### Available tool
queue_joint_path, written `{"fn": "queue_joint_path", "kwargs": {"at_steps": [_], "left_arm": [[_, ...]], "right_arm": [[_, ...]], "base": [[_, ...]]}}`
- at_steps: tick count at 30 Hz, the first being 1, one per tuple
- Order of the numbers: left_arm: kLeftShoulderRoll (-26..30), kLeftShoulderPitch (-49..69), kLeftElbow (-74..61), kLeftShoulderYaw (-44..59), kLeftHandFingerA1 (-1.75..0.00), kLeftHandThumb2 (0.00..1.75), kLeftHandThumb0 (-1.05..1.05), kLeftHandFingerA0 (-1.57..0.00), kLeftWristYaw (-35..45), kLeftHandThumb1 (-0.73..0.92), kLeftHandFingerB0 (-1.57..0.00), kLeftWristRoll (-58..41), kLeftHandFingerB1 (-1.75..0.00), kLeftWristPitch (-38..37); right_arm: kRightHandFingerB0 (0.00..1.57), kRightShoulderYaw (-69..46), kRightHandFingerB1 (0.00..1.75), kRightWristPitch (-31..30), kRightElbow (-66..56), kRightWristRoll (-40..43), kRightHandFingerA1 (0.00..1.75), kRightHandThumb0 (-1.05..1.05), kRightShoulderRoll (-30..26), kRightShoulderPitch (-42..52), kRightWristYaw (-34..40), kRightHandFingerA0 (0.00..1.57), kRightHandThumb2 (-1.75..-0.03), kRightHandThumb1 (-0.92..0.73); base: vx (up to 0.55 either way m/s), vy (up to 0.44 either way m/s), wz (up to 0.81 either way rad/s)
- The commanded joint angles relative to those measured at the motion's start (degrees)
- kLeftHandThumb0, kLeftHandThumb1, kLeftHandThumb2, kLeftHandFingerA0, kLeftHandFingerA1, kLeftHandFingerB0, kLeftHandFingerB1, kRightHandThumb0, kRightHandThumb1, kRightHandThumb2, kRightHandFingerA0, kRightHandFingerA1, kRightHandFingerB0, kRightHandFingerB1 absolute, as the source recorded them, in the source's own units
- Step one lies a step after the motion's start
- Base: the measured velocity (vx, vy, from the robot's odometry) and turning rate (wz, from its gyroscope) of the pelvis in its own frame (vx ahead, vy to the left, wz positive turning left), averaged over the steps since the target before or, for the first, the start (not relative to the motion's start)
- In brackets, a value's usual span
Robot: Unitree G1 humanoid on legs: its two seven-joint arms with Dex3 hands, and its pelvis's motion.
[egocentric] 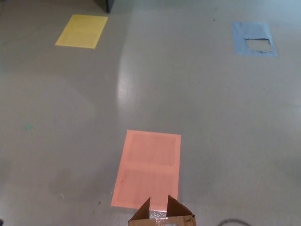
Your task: An air pump is kept on top of a storage box on the floor and the robot uses its right hand to press down on the handle of the pump to compress it
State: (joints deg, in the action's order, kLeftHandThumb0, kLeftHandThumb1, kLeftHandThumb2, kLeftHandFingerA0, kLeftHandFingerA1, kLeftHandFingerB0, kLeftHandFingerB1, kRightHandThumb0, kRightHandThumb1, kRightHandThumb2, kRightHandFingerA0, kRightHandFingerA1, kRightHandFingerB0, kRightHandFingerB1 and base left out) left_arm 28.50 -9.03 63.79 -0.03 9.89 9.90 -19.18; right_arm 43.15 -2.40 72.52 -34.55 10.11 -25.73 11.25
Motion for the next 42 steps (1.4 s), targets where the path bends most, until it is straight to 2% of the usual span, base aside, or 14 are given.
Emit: {"fn": "queue_joint_path", "kwargs": {"at_steps": [1,5,9,16,22,24,28,31,32,33,34,37,41,42], "left_arm": [[0.75,-4.41,0.59,-0.09,-0.35,0.65,-0.57,-0.3,0.03,0.86,-0.21,0.15,-0.3,0.81],[0.95,-7.05,0.9,0.5,-0.35,0.65,-0.55,-0.29,0.45,0.86,-0.21,-0.48,-0.3,1.38],[1.42,-9.06,1.01,0.26,-0.35,0.65,-0.55,-0.29,0.3,0.86,-0.22,-0.05,-0.31,1.52],[1.89,-12.13,1.4,0.58,-0.35,0.65,-0.55,-0.28,0.57,0.86,-0.21,-0.28,-0.3,2.07],[2.4,-16.46,1.88,0.78,-0.35,0.66,-0.55,-0.26,0.52,0.87,-0.19,-0.28,-0.3,3.57],[2.81,-17.37,2.14,0.9,-0.34,0.66,-0.55,-0.25,0.52,0.88,-0.18,-0.3,-0.29,3.47],[3.13,-18.71,2.76,0.98,-0.33,0.66,-0.55,-0.25,0.52,0.88,-0.19,-0.28,-0.29,3.47],[3.38,-19.61,3.35,0.57,-0.32,0.66,-0.57,-0.24,-0.13,0.88,-0.19,0.36,-0.28,3.86],[3.34,-19.87,3.49,0.65,-0.32,0.66,-0.57,-0.24,-0.17,0.88,-0.19,0.27,-0.28,3.94],[3.3,-20.04,3.59,0.75,-0.32,0.66,-0.57,-0.24,-0.16,0.88,-0.19,0.15,-0.28,4.0],[3.26,-20.33,4.09,0.98,-0.32,0.66,-0.57,-0.24,0.0,0.87,-0.19,-0.11,-0.28,3.89],[3.17,-20.56,4.53,0.84,-0.32,0.66,-0.57,-0.25,-0.22,0.87,-0.19,0.06,-0.28,3.77],[2.91,-20.64,4.99,0.74,-0.32,0.66,-0.57,-0.25,-0.54,0.87,-0.2,0.11,-0.28,3.65],[3.08,-20.57,5.01,0.81,-0.32,0.66,-0.58,-0.25,-0.38,0.87,-0.19,0.03,-0.28,3.56]], "right_arm": [[0.0,-5.38,0.09,5.33,-7.8,1.27,0.12,-0.9,-3.92,-8.23,2.93,0.0,-1.12,-0.81],[0.0,-11.27,0.17,5.72,-30.92,2.12,0.19,-0.8,-10.01,-11.05,-0.88,0.0,-1.05,-0.76],[0.0,-16.24,0.18,6.31,-45.51,4.1,0.21,-0.81,-13.52,-12.55,-4.41,0.0,-1.1,-0.78],[0.0,-23.4,0.06,5.96,-65.8,6.72,0.08,-0.91,-18.11,-12.73,-9.27,0.0,-1.13,-0.84],[0.0,-32.27,0.05,8.02,-80.72,11.85,0.06,-0.89,-21.8,-12.61,-9.87,0.0,-1.12,-0.84],[0.0,-39.05,0.08,8.77,-86.15,12.0,0.11,-0.87,-23.47,-11.17,-5.28,0.0,-1.13,-0.85],[0.0,-43.83,0.1,7.71,-86.5,13.35,0.17,-0.85,-24.76,-10.76,-3.6,0.01,-1.11,-0.81],[0.06,-48.98,0.11,9.3,-79.59,16.69,0.2,-0.87,-27.53,-8.68,-2.07,0.07,-1.07,-0.79],[0.06,-50.35,0.2,8.96,-77.05,17.72,0.24,-0.79,-27.71,-7.87,-1.62,0.06,-1.05,-0.75],[0.06,-51.1,0.2,8.59,-75.68,18.29,0.24,-0.79,-27.5,-7.48,-1.39,0.06,-1.05,-0.75],[0.02,-51.71,0.28,10.94,-69.9,18.58,0.36,-0.69,-27.43,-6.66,0.87,0.02,-1.04,-0.71],[0.01,-51.93,0.32,12.43,-60.27,18.38,0.44,-0.7,-26.91,-5.19,2.57,0.07,-1.02,-0.68],[0.03,-52.3,0.34,15.24,-44.87,18.73,0.43,-0.69,-26.5,-5.92,2.62,0.04,-0.97,-0.66],[0.0,-52.02,0.37,15.81,-39.76,18.18,0.46,-0.71,-26.47,-6.9,3.52,0.12,-0.97,-0.65]], "base": [[0.0,0.0,0.0],[0.0,0.0,0.0],[0.0,0.0,0.0],[0.0,0.0,0.0],[0.0,0.0,0.0],[0.0,0.0,0.0],[0.0,0.0,0.0],[0.0,0.0,0.0],[0.0,0.0,0.0],[0.0,0.0,0.0],[0.0,0.0,0.0],[0.0,0.0,0.0],[0.0,0.0,0.0],[0.0,0.0,0.0]]}}
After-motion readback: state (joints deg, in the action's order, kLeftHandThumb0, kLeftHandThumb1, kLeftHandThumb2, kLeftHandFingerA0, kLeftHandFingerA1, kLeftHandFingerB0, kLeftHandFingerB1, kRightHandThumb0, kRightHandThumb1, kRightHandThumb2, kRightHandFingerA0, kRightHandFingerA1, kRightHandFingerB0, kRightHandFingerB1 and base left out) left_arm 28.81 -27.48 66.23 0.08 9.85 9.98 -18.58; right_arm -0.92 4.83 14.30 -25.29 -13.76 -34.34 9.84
